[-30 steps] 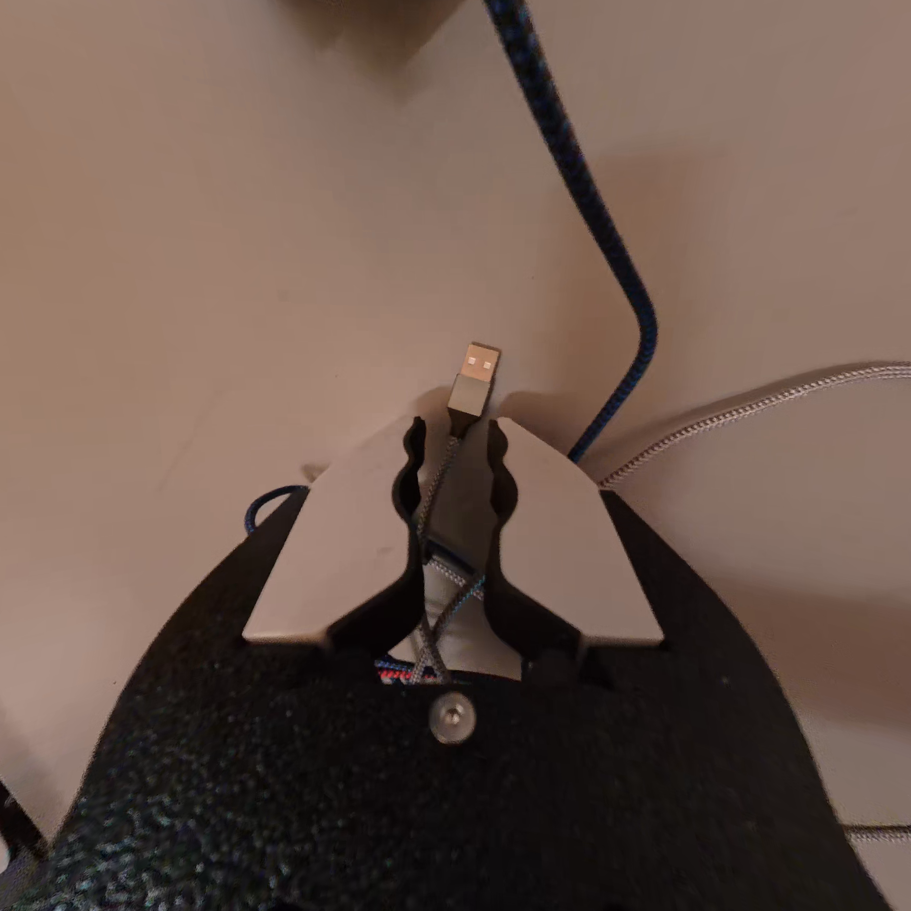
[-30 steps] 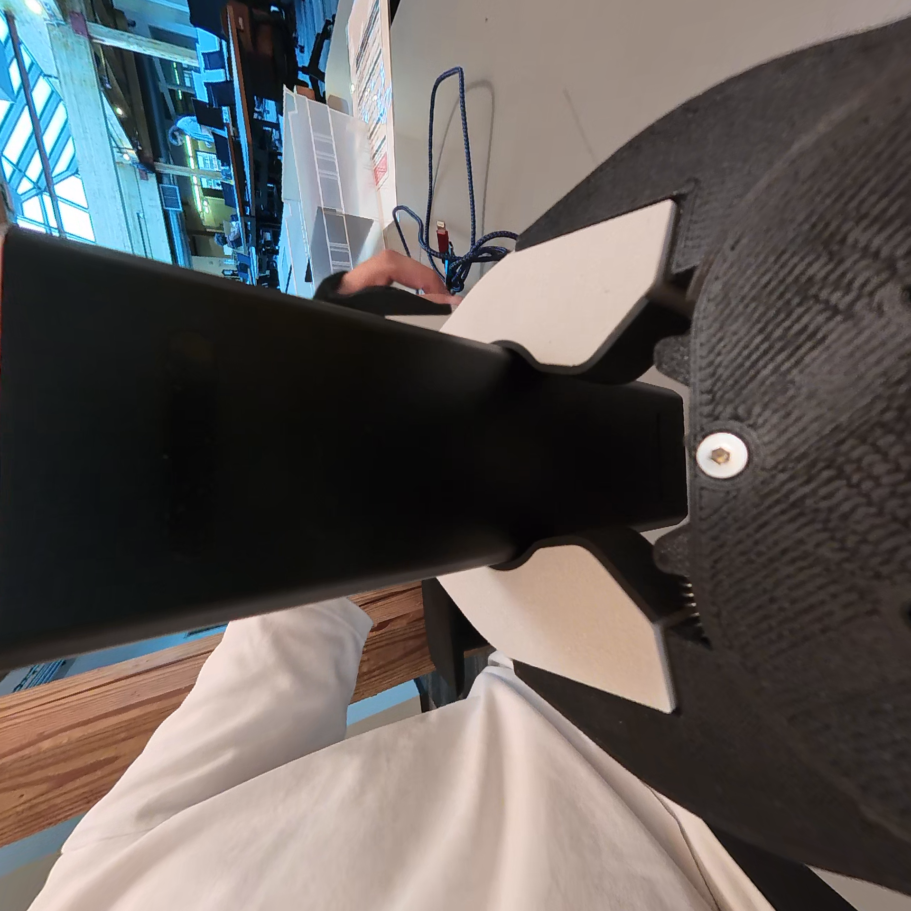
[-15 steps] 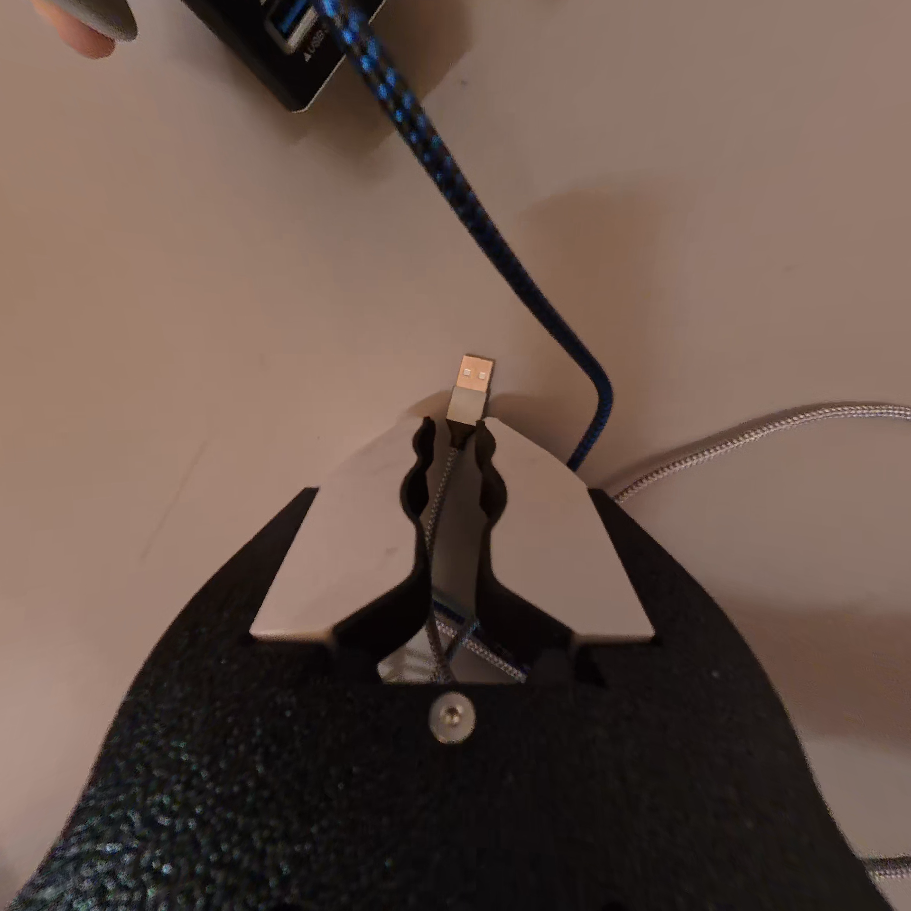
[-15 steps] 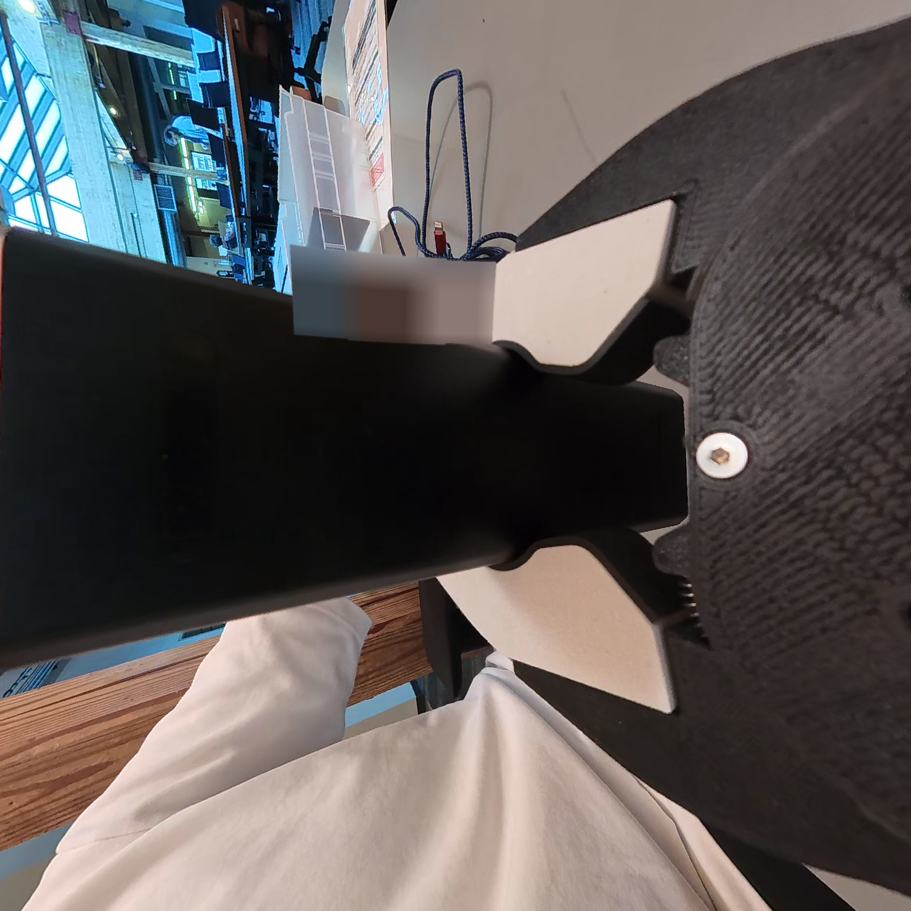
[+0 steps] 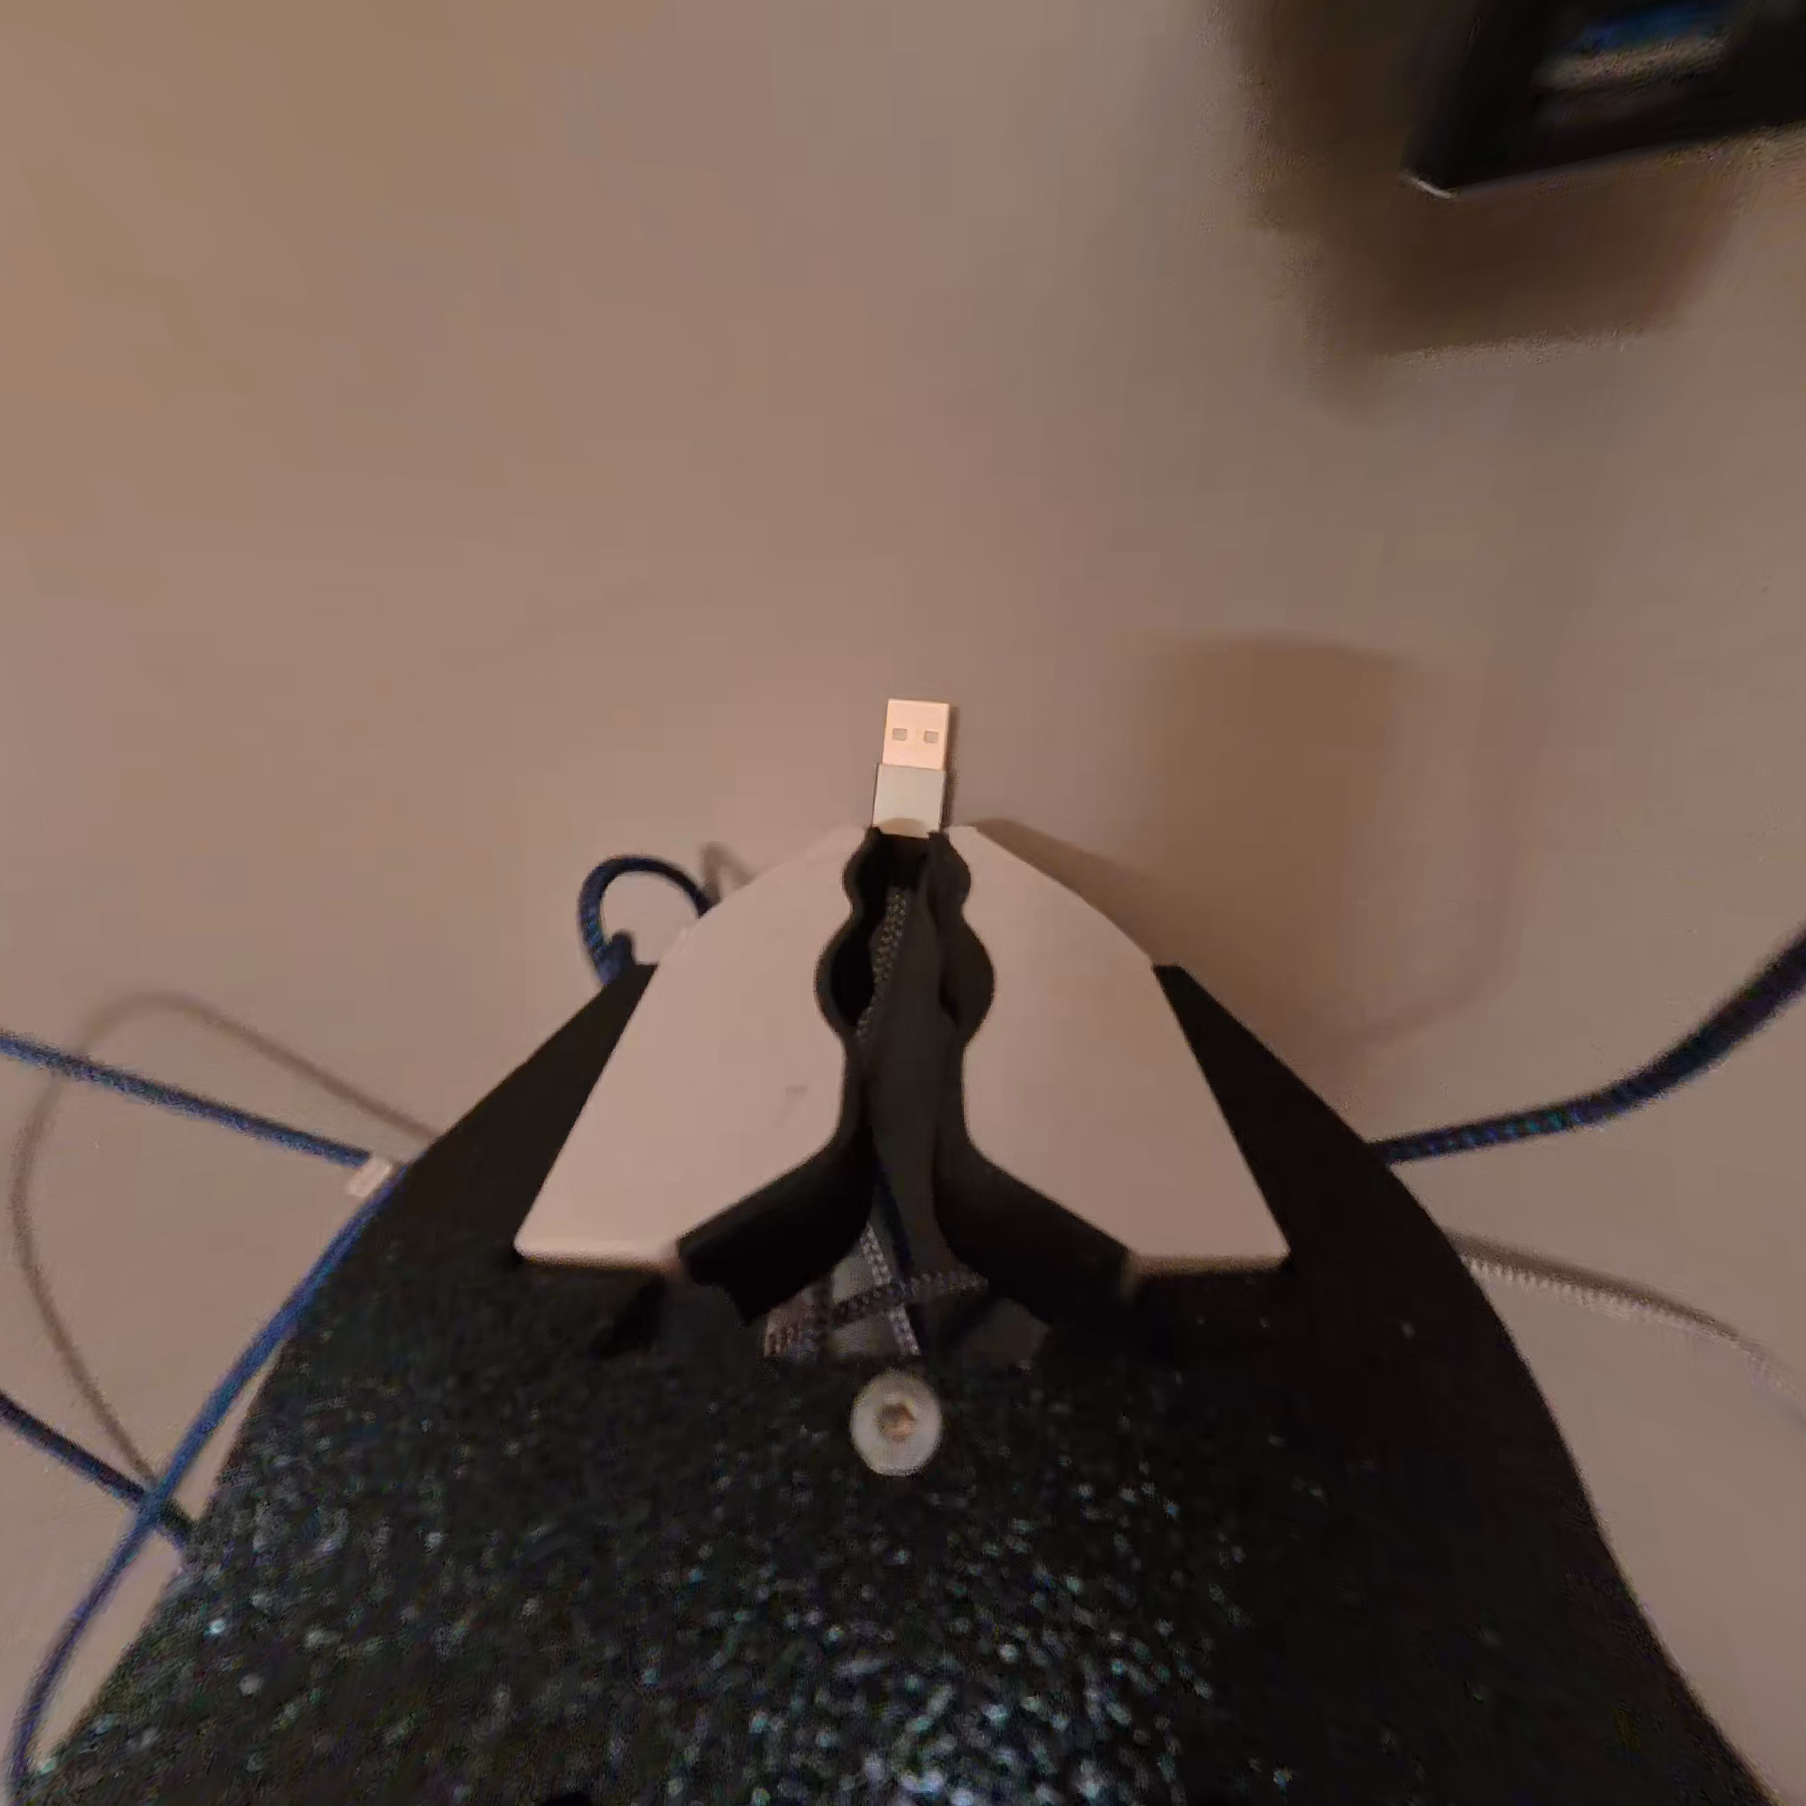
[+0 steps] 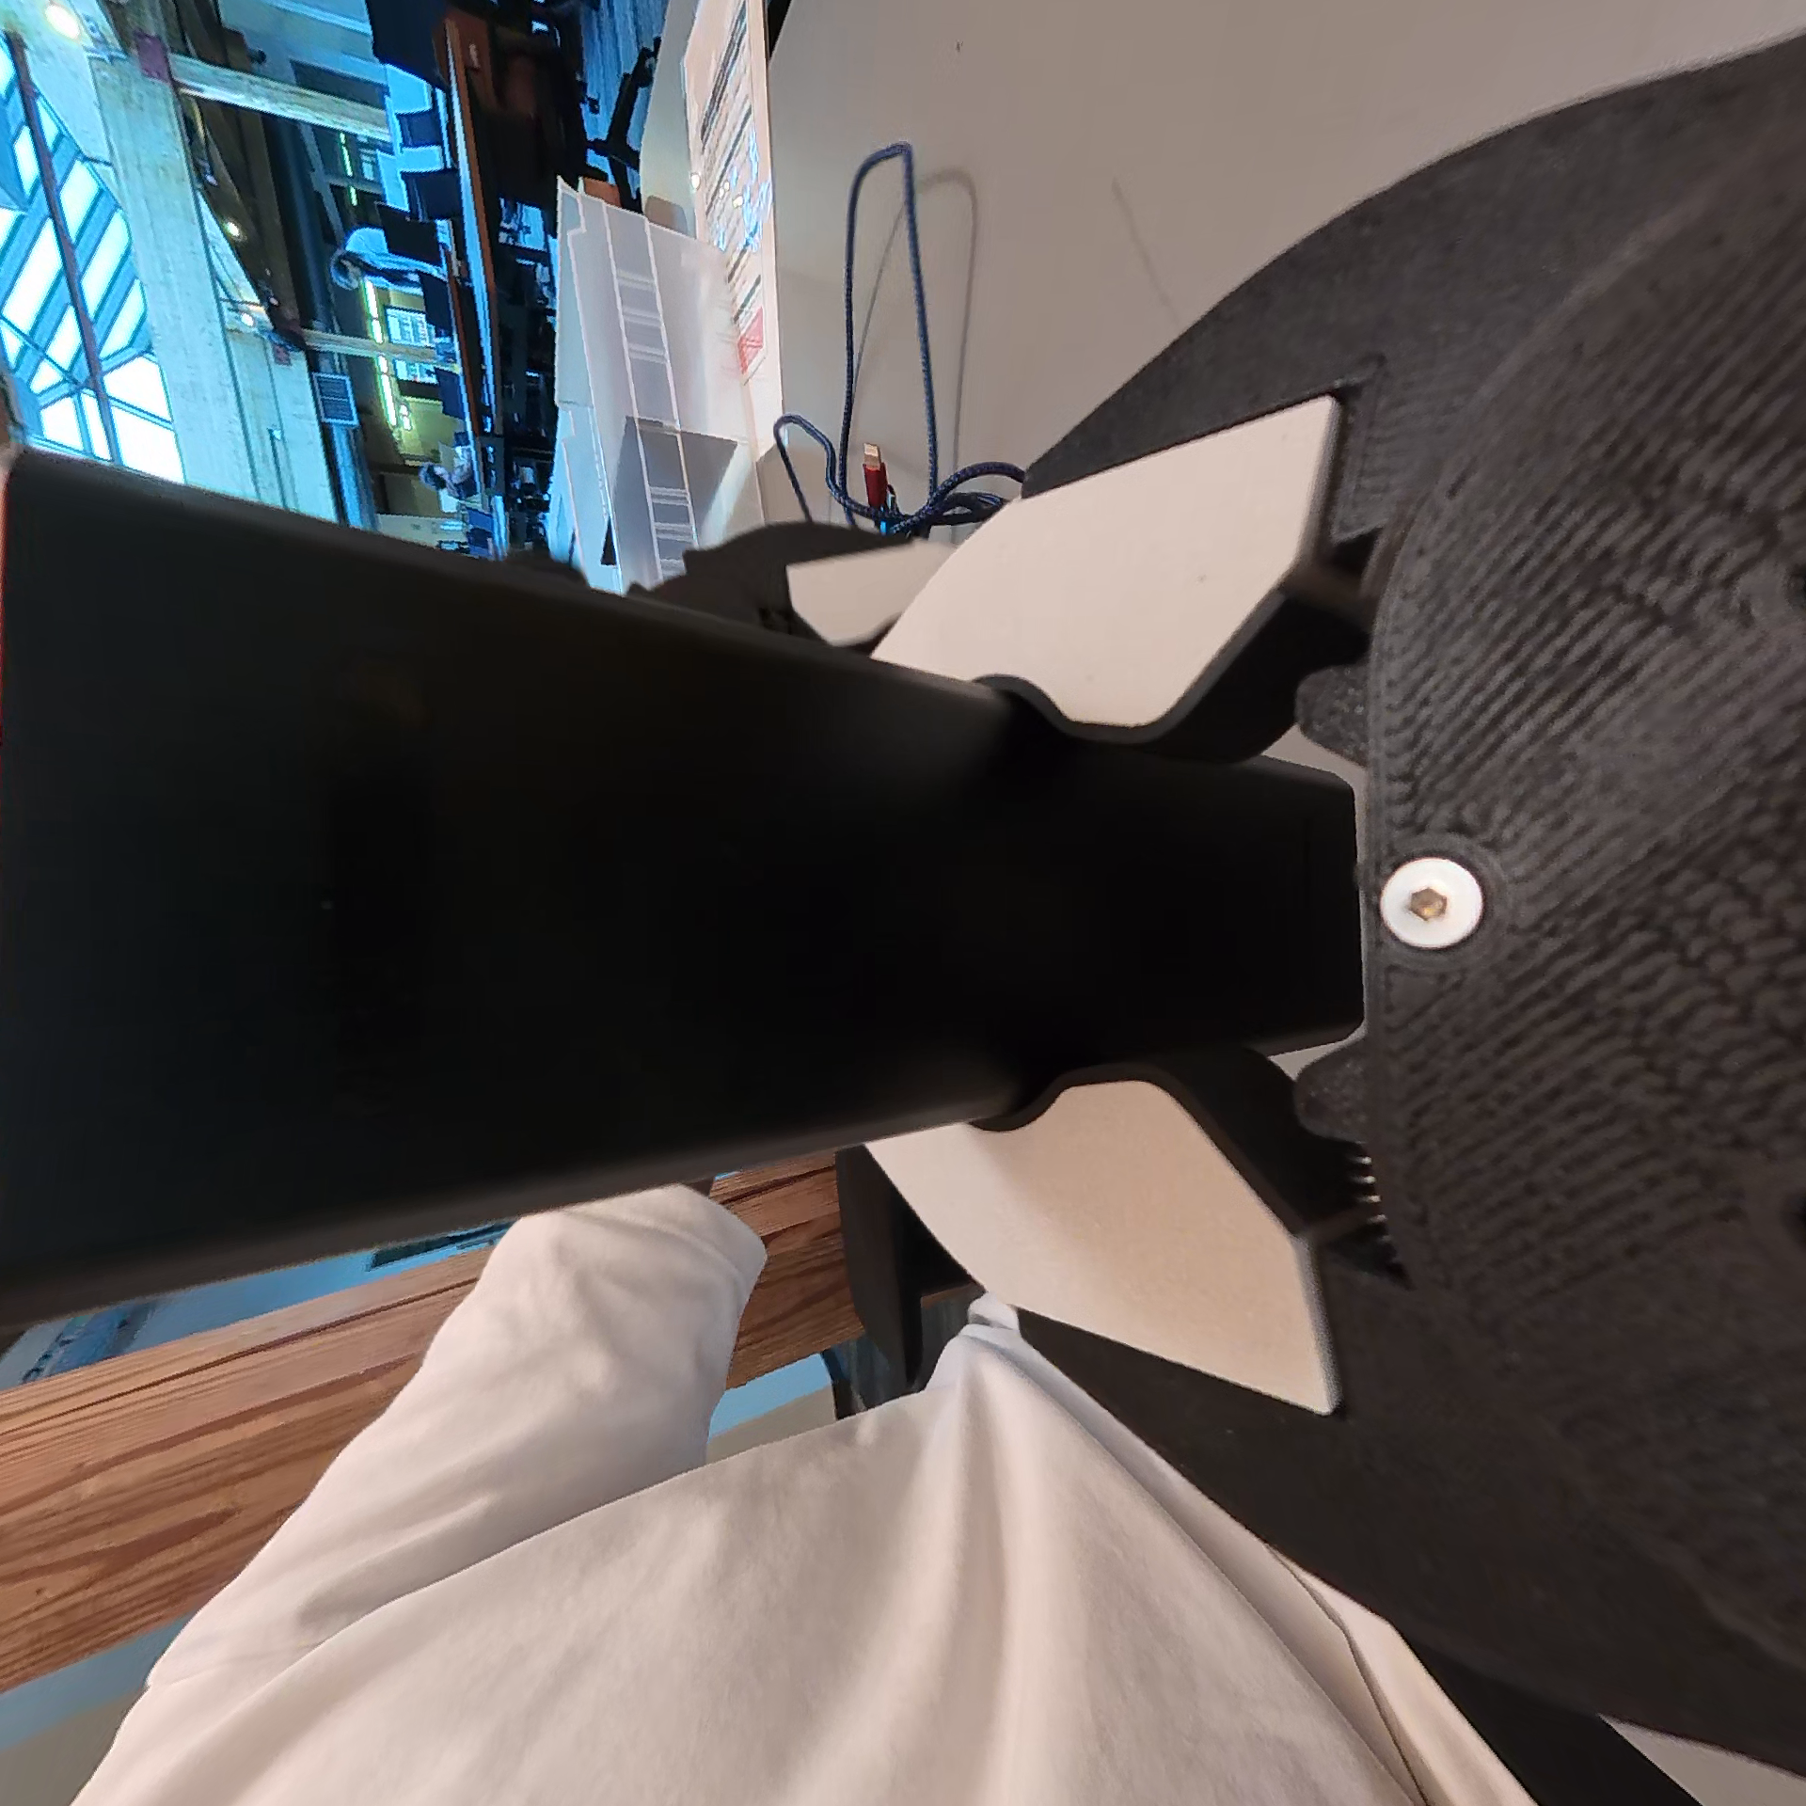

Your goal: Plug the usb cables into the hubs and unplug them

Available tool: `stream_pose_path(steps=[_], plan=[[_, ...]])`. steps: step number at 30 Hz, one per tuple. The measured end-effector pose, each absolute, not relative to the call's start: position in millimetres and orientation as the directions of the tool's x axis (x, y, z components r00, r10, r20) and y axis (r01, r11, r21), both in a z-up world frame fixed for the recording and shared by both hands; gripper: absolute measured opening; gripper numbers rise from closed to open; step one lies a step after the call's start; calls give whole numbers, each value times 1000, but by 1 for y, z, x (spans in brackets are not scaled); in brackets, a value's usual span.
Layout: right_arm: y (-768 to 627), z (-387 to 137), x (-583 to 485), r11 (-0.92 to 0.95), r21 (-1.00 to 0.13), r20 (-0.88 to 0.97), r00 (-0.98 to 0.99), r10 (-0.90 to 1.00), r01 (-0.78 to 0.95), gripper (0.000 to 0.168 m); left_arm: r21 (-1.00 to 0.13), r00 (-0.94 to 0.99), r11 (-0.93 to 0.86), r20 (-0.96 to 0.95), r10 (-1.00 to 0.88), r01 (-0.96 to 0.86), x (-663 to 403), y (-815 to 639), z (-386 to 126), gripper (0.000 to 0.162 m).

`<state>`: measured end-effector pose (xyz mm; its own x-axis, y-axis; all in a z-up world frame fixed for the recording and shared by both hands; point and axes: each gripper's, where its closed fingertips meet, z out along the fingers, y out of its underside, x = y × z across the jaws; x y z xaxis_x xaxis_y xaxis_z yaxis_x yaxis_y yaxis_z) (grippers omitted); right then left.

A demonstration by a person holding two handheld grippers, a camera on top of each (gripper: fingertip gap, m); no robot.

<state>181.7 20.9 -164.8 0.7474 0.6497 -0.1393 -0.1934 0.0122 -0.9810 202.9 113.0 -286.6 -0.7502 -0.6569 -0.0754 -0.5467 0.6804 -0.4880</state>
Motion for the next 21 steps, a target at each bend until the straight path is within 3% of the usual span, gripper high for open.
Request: stream_pose_path(steps=[11, 15, 21], plan=[[22, -165, 181, 9, -983, -136, 750, 647, -186, 73, -517, -713, 632, -59, -699, -578, 207, 118, -289, 17], [22, -165, 182, 8, -982, -139, 749, 648, -190, 73, -492, -779, 723, -134, -613, -485, 203, 116, -288, 25], [22, -165, 182, 7, -981, -142, 748, 648, -192, 73, -440, -858, 837, -235, -458, -326, 201, 109, -286, 23]])
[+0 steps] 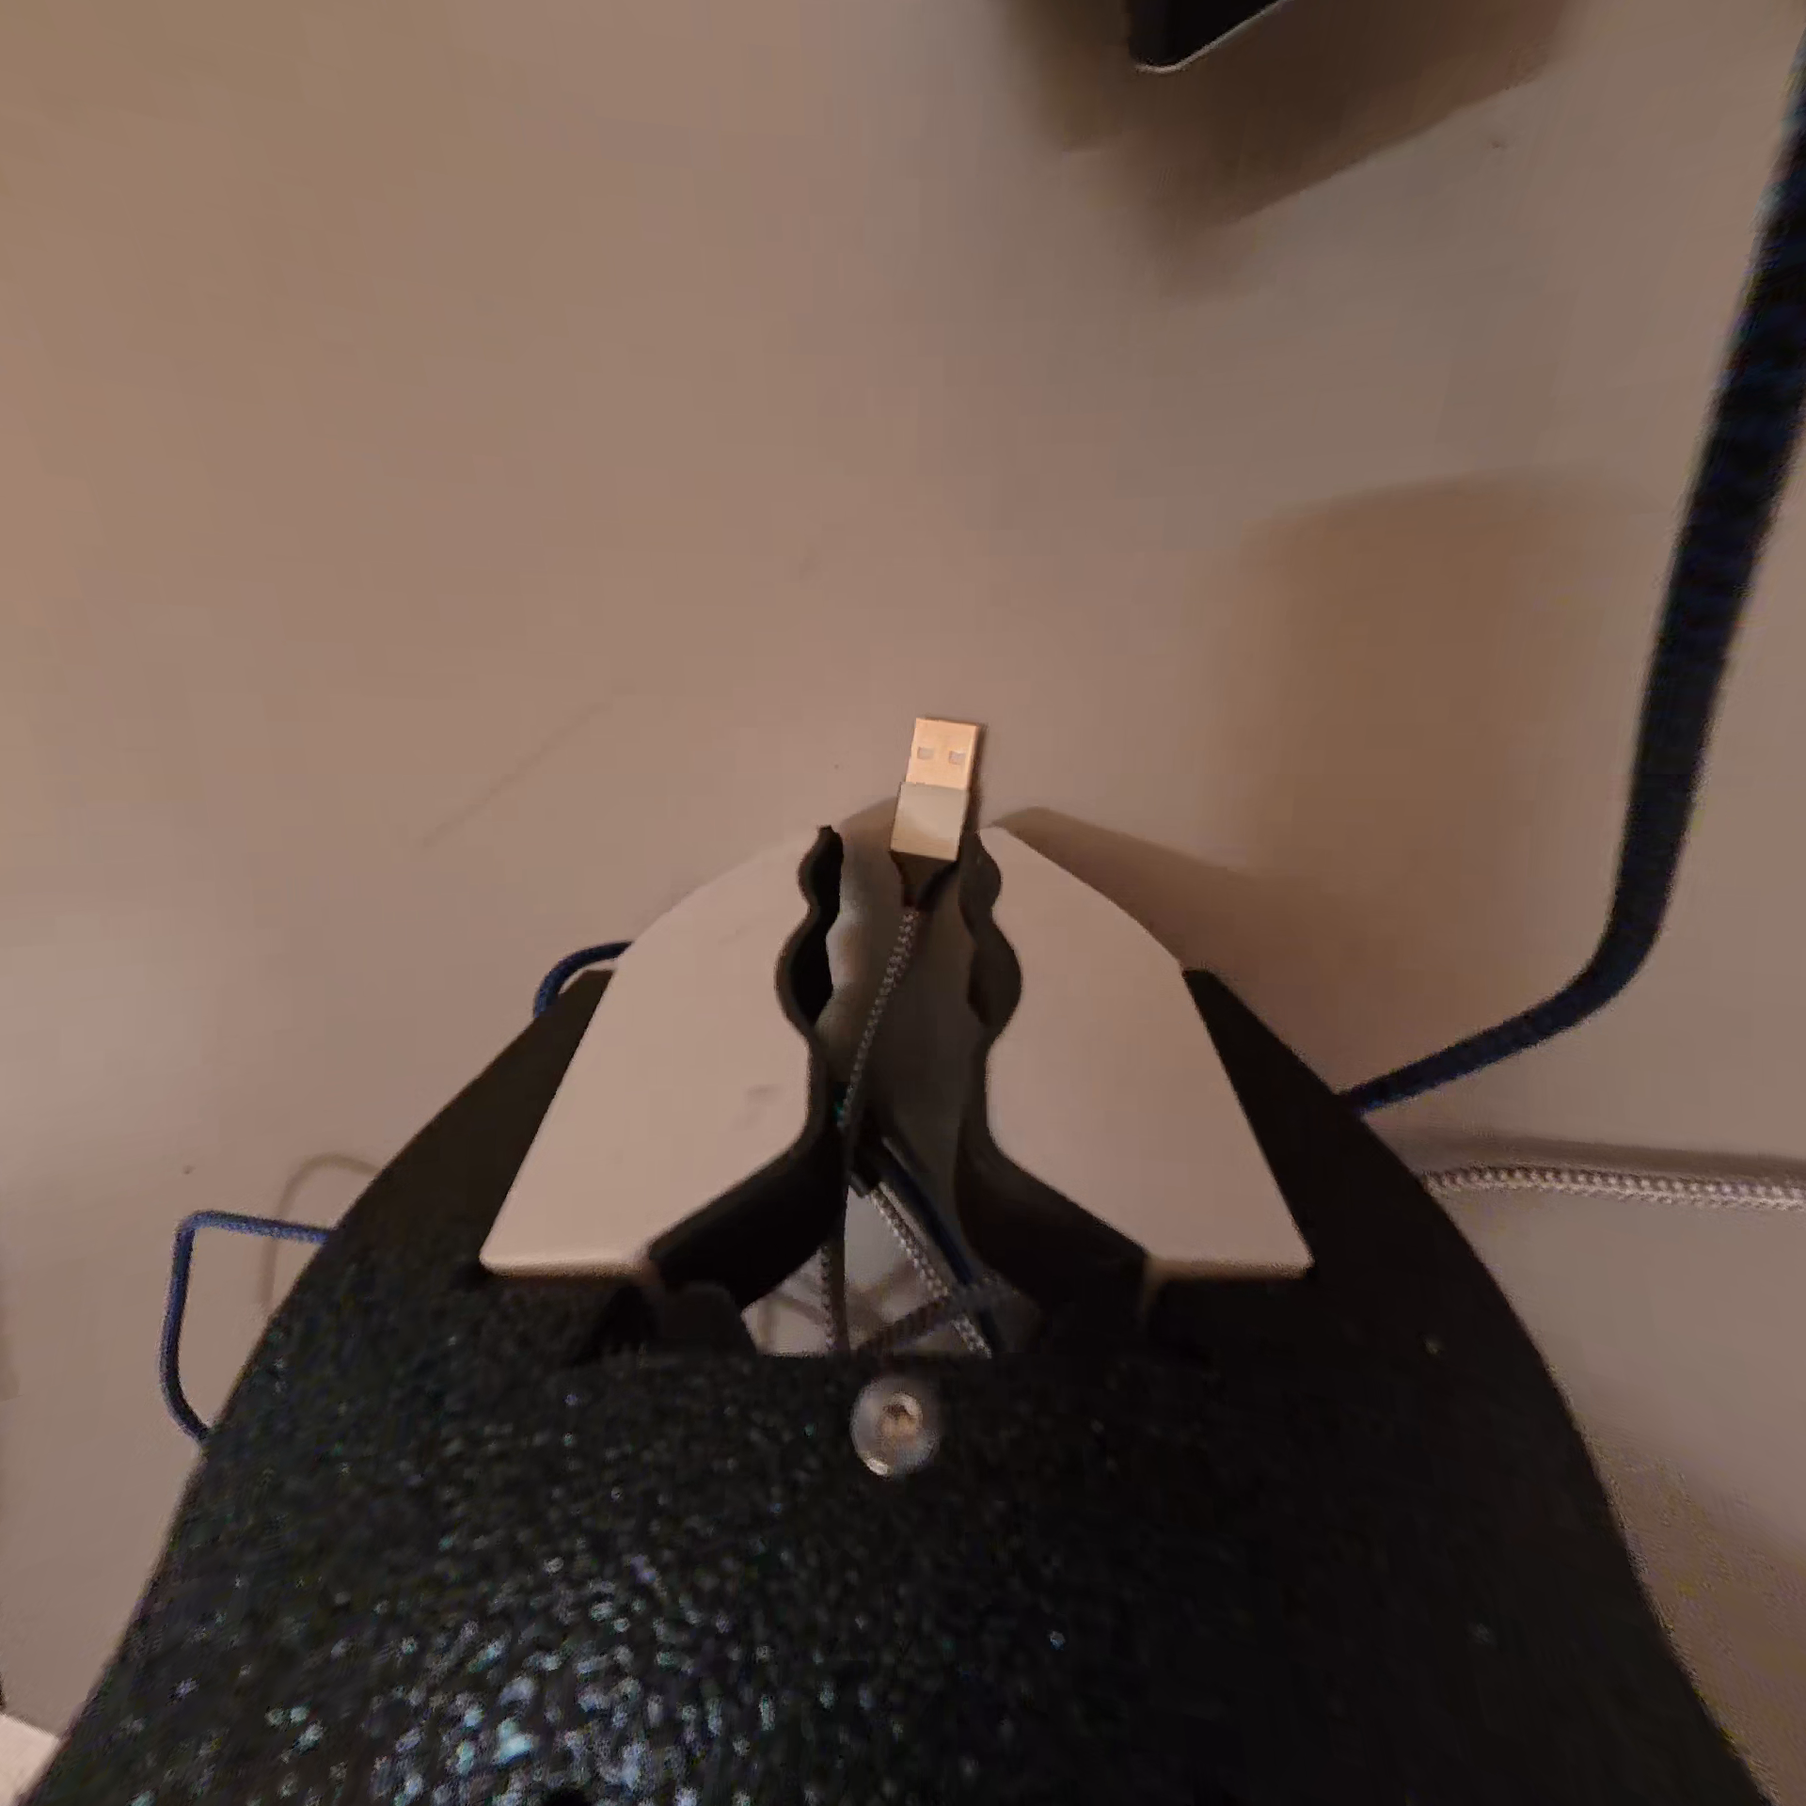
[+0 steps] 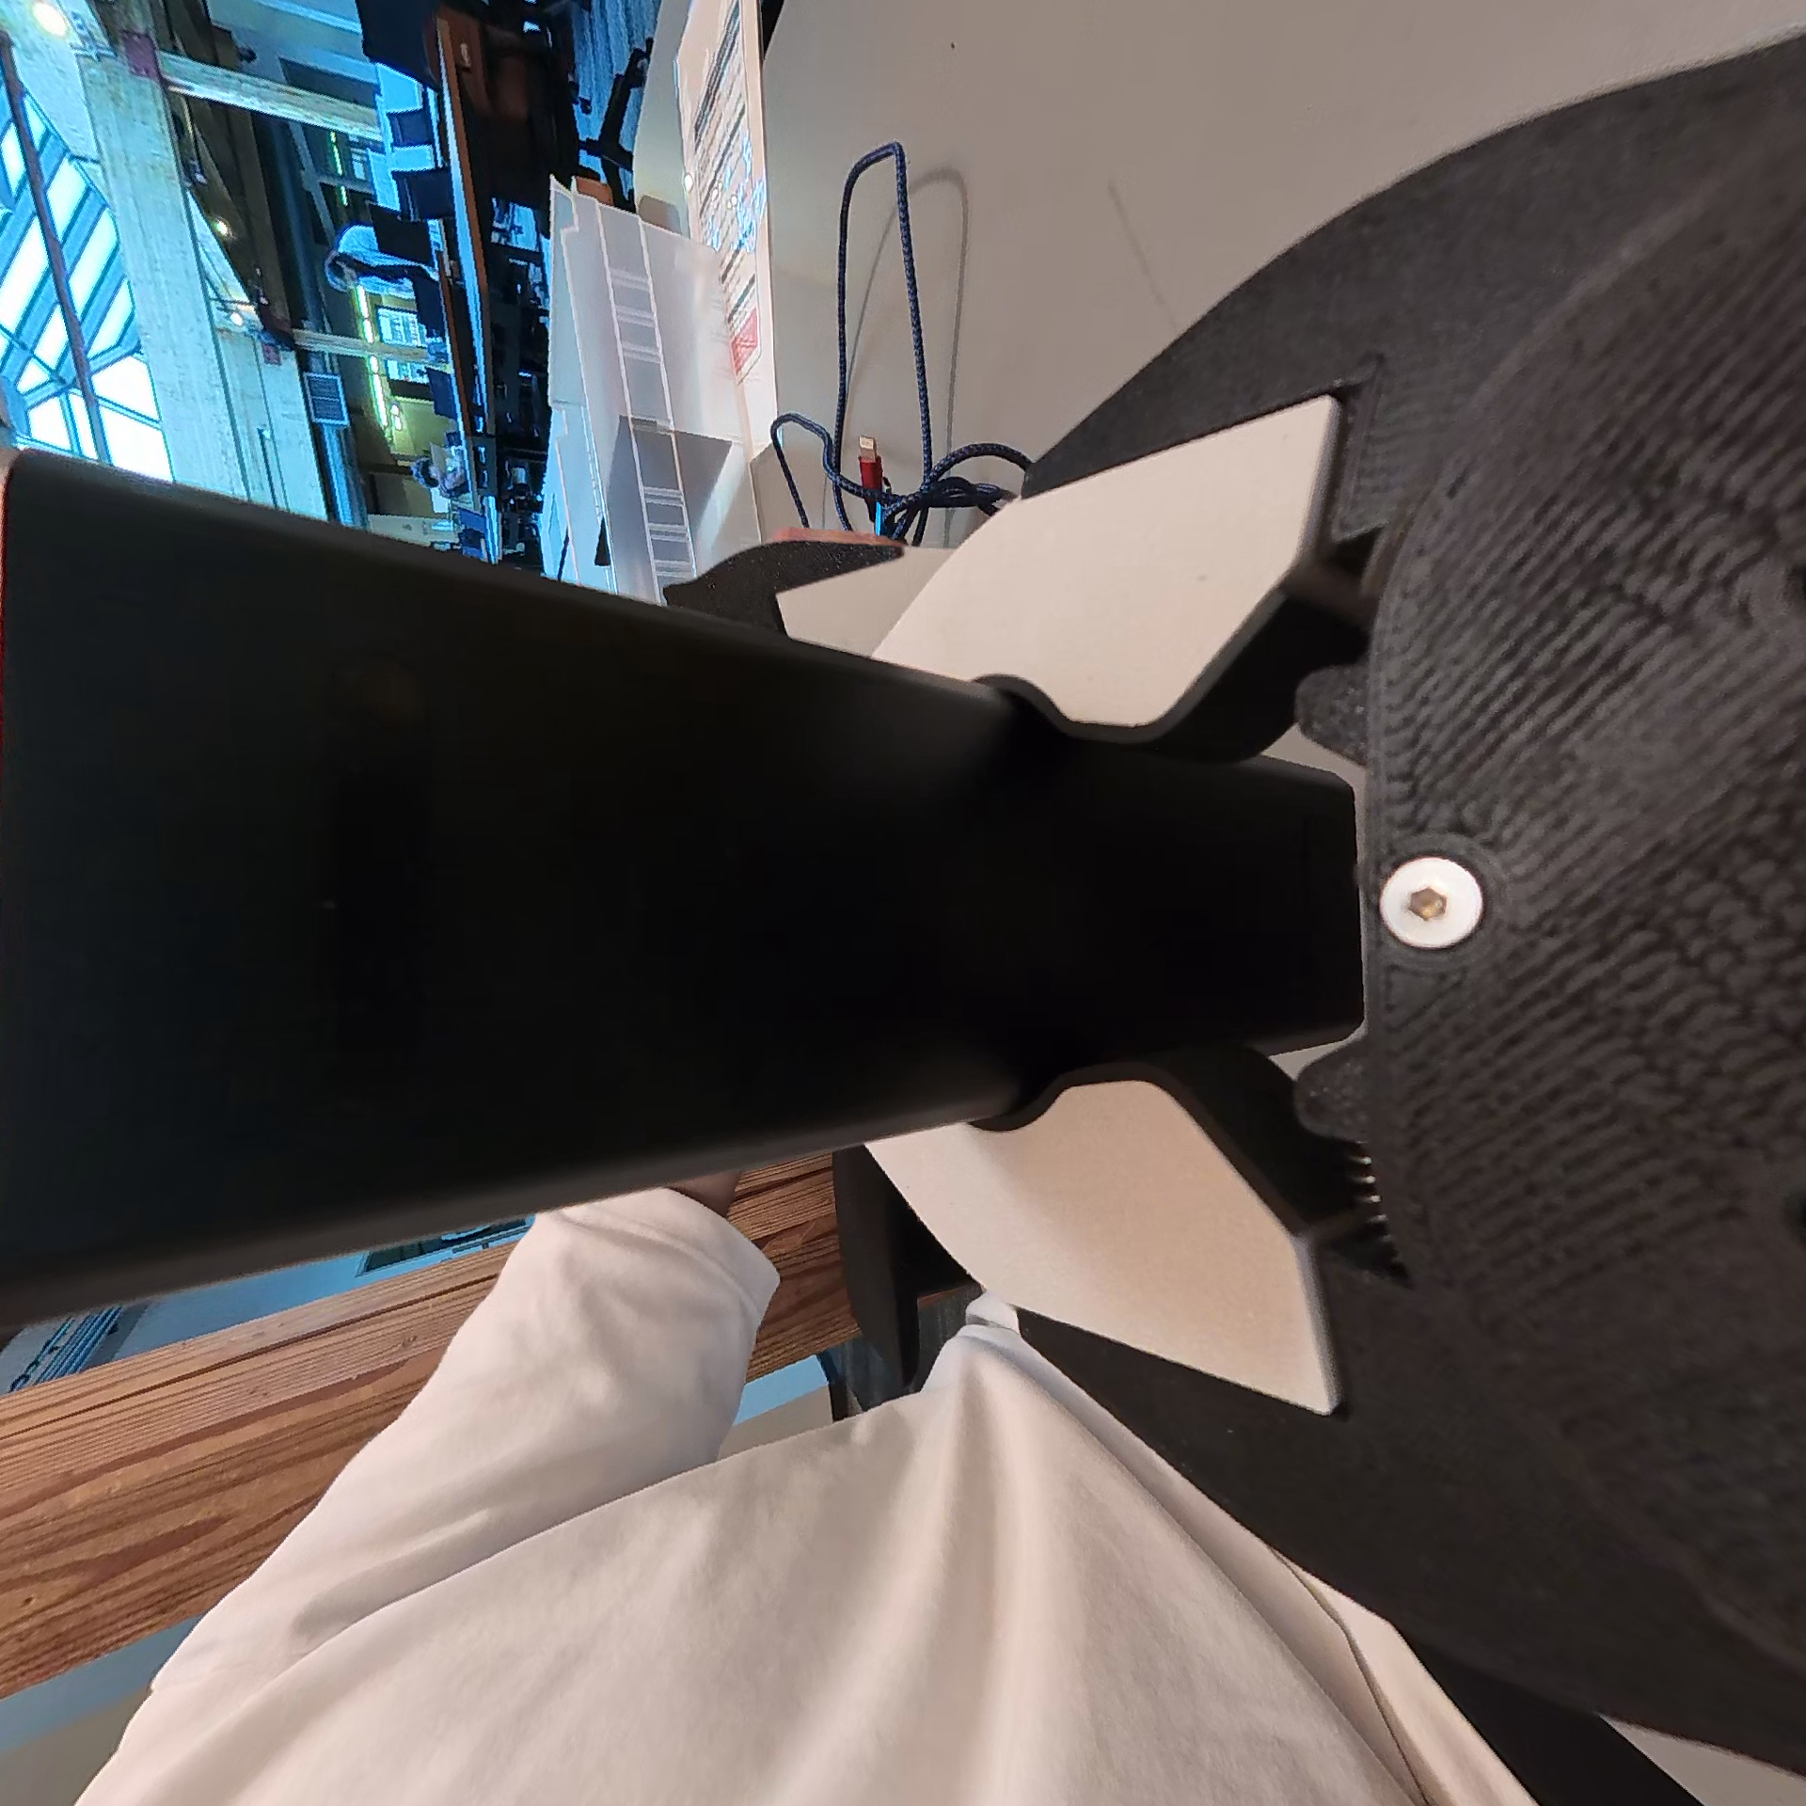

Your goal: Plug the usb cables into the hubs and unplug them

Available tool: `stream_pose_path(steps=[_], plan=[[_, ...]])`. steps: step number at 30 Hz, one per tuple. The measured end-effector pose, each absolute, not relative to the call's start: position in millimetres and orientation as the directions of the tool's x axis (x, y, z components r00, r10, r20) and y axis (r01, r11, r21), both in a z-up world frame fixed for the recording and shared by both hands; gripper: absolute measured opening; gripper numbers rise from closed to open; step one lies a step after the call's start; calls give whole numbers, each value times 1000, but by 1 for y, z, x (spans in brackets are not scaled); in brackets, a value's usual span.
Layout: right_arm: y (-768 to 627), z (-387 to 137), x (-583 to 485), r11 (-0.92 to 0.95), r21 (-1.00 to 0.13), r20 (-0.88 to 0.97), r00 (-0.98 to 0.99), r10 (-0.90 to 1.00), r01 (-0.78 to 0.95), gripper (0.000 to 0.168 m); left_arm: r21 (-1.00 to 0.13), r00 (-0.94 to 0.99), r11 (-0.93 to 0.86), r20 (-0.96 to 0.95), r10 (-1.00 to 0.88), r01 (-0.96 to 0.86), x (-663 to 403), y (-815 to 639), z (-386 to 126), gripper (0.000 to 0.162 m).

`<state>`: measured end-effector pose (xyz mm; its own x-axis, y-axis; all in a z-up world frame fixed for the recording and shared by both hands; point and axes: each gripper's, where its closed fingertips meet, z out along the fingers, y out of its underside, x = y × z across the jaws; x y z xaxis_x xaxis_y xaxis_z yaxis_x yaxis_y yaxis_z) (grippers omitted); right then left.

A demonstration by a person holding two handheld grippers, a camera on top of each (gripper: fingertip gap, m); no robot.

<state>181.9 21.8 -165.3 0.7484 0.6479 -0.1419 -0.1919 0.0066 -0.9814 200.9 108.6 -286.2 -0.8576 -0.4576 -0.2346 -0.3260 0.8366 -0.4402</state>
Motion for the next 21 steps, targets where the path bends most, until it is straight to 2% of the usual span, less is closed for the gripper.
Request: stream_pose_path(steps=[2, 5, 12, 19, 21], plan=[[22, -165, 182, 8, -982, -141, 748, 648, -191, 73, -458, -879, 841, -221, -423, -290, 199, 104, -287, 13], [22, -165, 182, 7, -981, -142, 748, 648, -193, 73, -507, -881, 806, -170, -442, -307, 199, 103, -288, 13], [22, -166, 181, 3, -982, -140, 748, 648, -187, 73, -588, -795, 635, 22, -606, -501, 201, 102, -290, 14], [27, -168, 184, -10, -983, -152, 771, 618, -185, 73, -632, -731, 544, 53, -680, -552, 205, 101, -289, 14], [30, -169, 188, -20, -980, -170, 787, 594, -196, 73, -635, -712, 545, 12, -702, -548, 208, 102, -289, 14]])
